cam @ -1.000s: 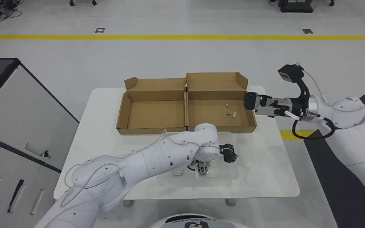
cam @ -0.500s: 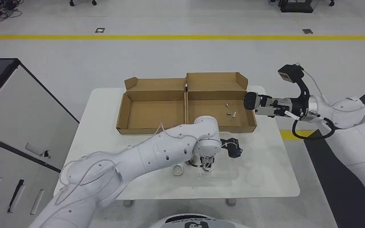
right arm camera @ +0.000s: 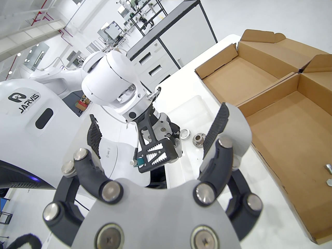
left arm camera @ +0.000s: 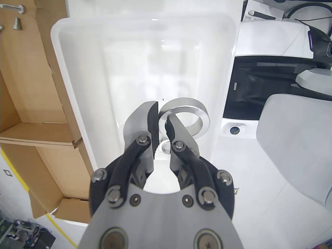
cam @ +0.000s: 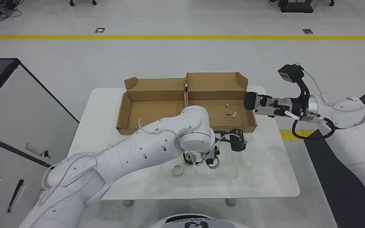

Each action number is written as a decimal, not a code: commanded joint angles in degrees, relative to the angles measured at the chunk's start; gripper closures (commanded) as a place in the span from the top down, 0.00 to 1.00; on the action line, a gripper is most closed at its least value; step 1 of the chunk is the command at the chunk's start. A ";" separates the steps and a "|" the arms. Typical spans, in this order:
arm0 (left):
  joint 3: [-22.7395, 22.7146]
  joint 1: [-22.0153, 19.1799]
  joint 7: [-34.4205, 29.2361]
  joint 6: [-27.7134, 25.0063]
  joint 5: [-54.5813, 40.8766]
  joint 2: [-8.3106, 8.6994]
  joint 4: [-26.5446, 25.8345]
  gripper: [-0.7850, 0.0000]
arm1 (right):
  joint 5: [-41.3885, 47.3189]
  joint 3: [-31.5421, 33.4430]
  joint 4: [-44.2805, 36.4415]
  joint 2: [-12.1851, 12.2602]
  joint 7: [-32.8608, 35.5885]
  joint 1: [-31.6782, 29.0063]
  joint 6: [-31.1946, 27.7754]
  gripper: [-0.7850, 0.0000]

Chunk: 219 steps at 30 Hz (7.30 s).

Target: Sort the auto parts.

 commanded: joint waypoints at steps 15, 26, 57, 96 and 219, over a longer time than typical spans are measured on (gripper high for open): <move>-14.62 10.63 15.54 -5.85 -6.52 5.41 -3.70 0.00 | 0.00 0.00 0.00 0.00 0.00 0.00 0.00 1.00; -27.67 18.81 23.50 -17.82 -18.43 9.33 -6.62 0.00 | 0.00 0.00 0.00 0.00 0.00 0.00 0.00 1.00; -28.93 18.24 36.36 -36.38 -57.26 15.91 -4.46 0.00 | 0.00 0.00 0.00 0.00 0.00 0.00 0.00 1.00; -36.21 27.76 38.37 -38.39 -95.92 10.54 -12.43 0.00 | 0.00 0.00 0.00 0.00 0.00 0.00 0.00 1.00; -40.46 14.90 49.94 3.70 -5.80 8.89 12.36 0.00 | 0.00 0.00 0.00 0.00 0.00 0.00 0.00 1.00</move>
